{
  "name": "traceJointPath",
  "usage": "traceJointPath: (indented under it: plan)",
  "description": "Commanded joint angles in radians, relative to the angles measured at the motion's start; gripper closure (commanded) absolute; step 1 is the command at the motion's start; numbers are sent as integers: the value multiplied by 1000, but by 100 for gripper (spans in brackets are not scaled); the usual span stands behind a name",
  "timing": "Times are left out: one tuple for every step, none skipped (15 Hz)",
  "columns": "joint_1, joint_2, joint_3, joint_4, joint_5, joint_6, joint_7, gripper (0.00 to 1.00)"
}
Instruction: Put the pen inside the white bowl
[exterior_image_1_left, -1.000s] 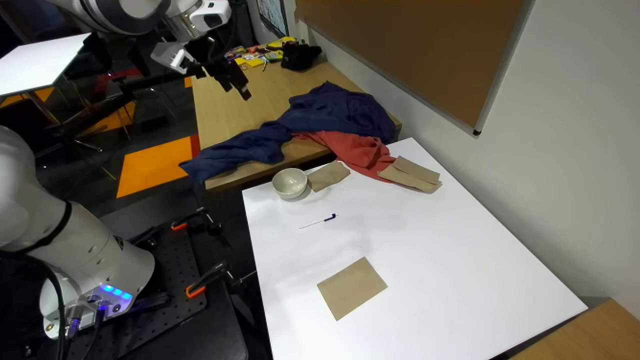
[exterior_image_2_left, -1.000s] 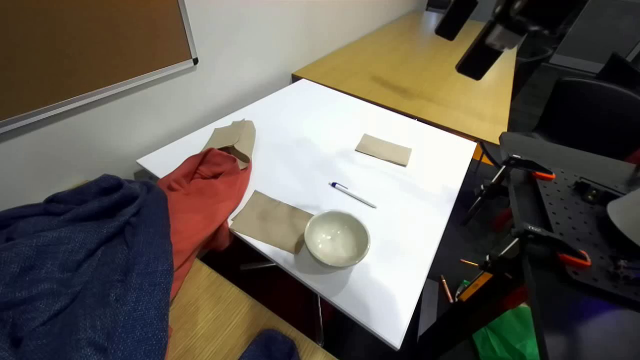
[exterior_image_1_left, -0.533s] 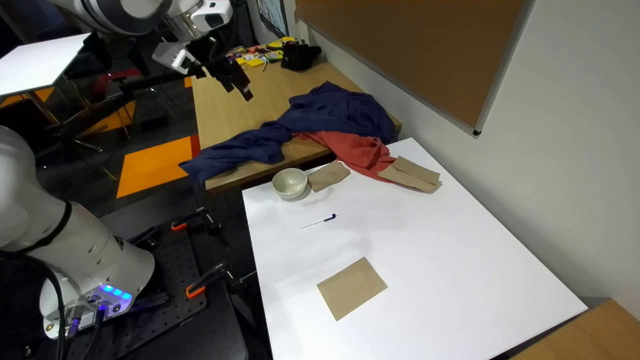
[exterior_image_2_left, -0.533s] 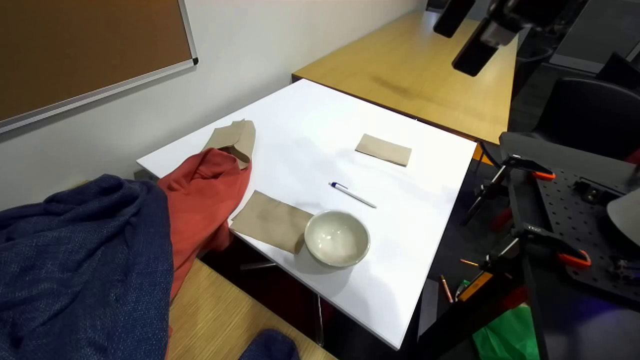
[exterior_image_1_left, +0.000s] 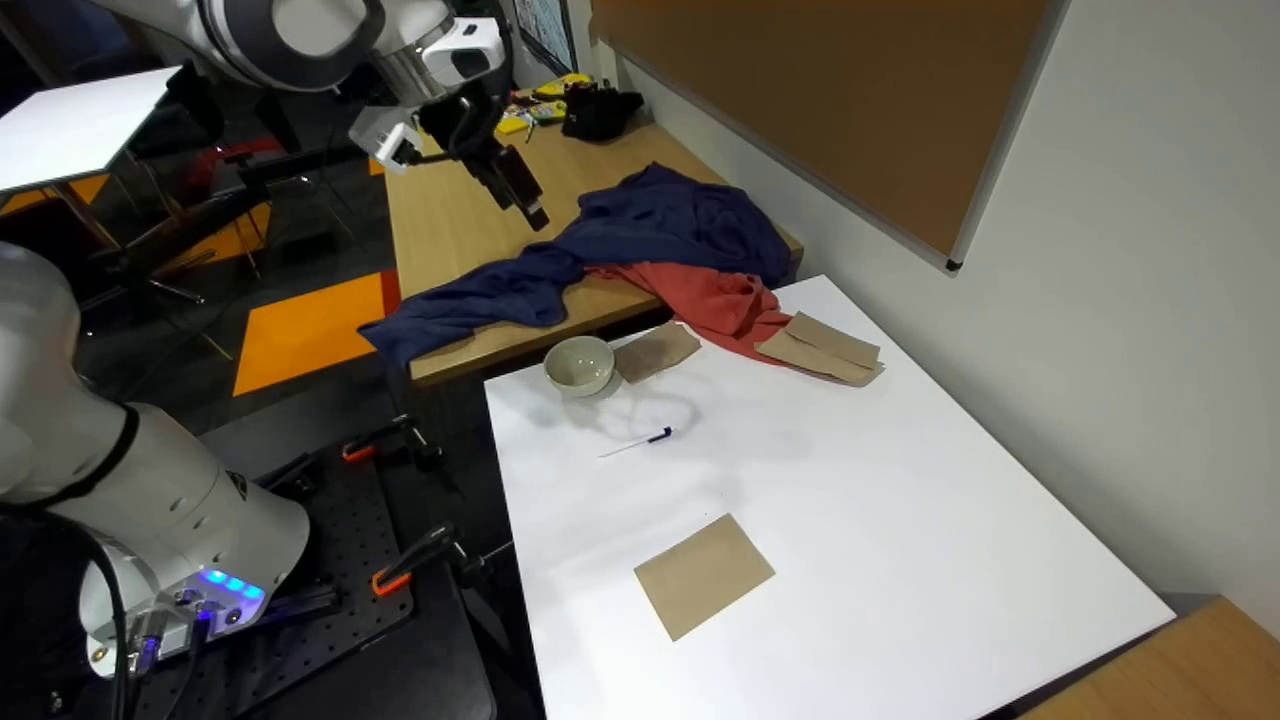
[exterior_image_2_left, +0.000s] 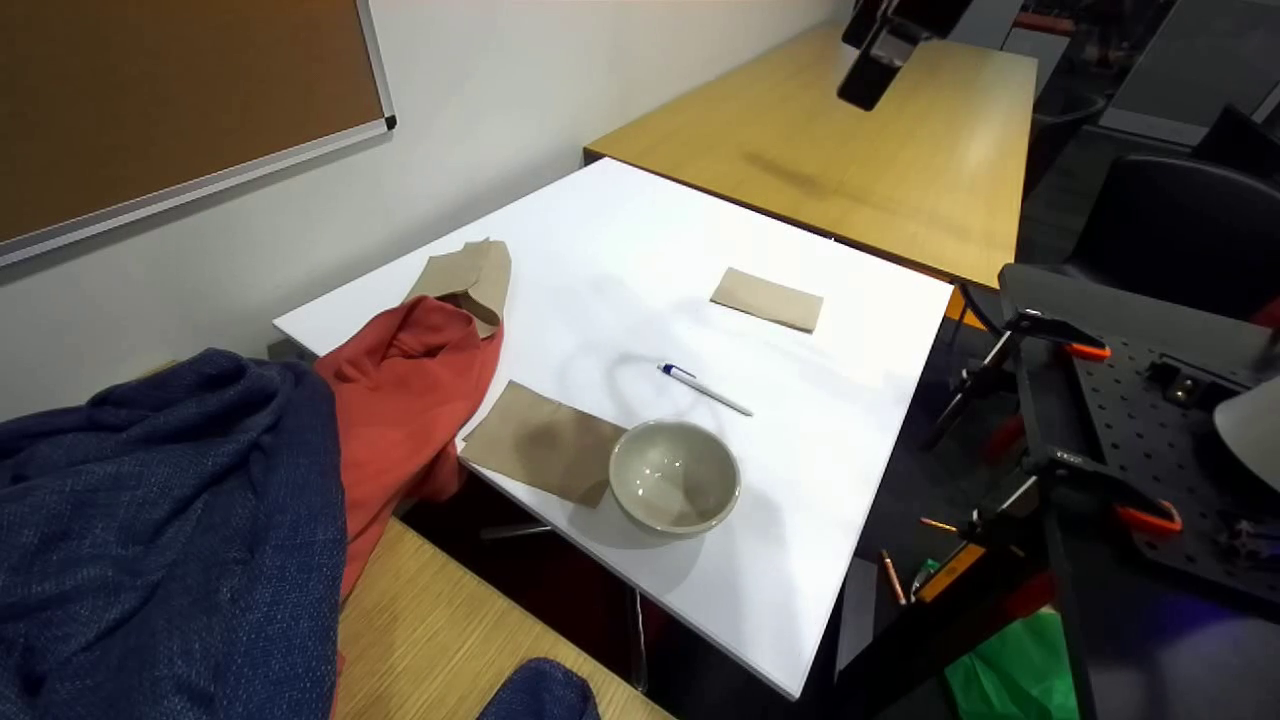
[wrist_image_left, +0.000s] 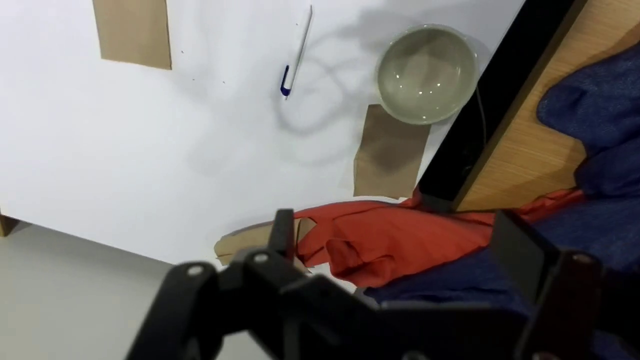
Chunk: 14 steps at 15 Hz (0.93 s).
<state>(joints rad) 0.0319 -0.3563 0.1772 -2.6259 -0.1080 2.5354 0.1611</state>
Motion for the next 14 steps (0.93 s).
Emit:
traceJointPath:
  plan:
    - [-35, 92, -45, -19, -18, 112, 3, 0]
    - [-43, 120, -59, -25, -19, 145, -2, 0]
    - [-50, 152, -71, -30, -20, 179, -5, 0]
    - [-61, 184, -81, -35, -29, 213, -1, 0]
    - [-66, 217, -91, -39, -32, 248, 0, 0]
    - [-72, 249, -101, -43, -33, 280, 0, 0]
    - [-75, 283, -111, -44, -35, 310, 0, 0]
    - [-75, 316, -121, -44, -33, 338, 0, 0]
    - [-75, 351, -131, -43, -32, 362, 1, 0]
    - [-74, 387, -143, -41, -36, 386, 5, 0]
    - [-72, 420, -155, -38, -46, 405, 13, 0]
    - [-66, 454, -168, -36, -38, 426, 6, 0]
    - [-60, 486, -180, -34, -29, 447, 0, 0]
    - [-54, 515, -189, -32, -21, 469, -5, 0]
